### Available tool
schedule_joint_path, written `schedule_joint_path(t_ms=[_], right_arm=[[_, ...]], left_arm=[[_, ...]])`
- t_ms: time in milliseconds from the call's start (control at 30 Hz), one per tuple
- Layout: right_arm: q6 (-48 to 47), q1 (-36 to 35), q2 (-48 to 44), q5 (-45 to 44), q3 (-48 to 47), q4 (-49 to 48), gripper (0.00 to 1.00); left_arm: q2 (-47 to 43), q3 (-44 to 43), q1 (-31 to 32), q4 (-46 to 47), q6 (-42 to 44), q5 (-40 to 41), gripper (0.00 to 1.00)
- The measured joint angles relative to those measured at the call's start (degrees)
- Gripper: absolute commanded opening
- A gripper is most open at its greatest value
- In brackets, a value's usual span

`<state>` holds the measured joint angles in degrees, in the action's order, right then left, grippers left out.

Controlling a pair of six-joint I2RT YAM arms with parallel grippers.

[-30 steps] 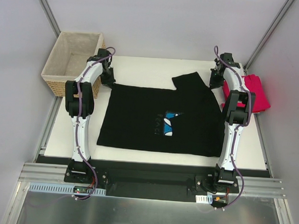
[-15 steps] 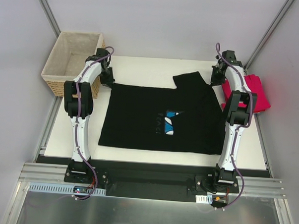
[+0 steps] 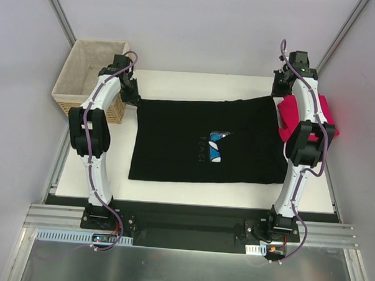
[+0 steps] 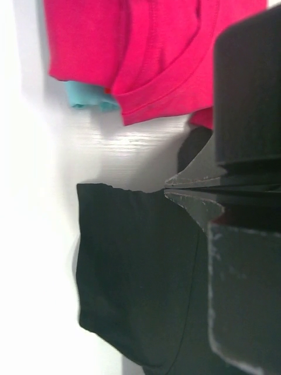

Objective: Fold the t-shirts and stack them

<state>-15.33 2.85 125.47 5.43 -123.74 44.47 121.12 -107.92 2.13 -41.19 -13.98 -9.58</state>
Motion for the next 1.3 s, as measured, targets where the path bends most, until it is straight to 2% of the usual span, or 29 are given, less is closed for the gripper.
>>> schedule_joint_path(t_ms=[500, 733, 1100, 1300], right_arm=[[-1.5, 0.4, -11.3, 0.3, 17.7, 2.1, 0.01], [-1.5, 0.4, -18.2, 0.2, 22.0, 2.7, 0.01], [-1.4, 0.4, -28.5, -0.5, 33.8, 2.2, 0.01], [-1.2, 0.4, -28.5, -1.4, 44.0, 1.8, 0.01]], left_arm=[[-13.2, 13.0, 0.0, 0.2, 0.0, -1.6, 0.00], [-18.5, 19.8, 0.0, 0.4, 0.0, -2.3, 0.00], [-21.6, 22.4, 0.0, 0.7, -0.5, -3.0, 0.00], [-25.1, 25.2, 0.0, 0.6, -2.6, -3.8, 0.00]])
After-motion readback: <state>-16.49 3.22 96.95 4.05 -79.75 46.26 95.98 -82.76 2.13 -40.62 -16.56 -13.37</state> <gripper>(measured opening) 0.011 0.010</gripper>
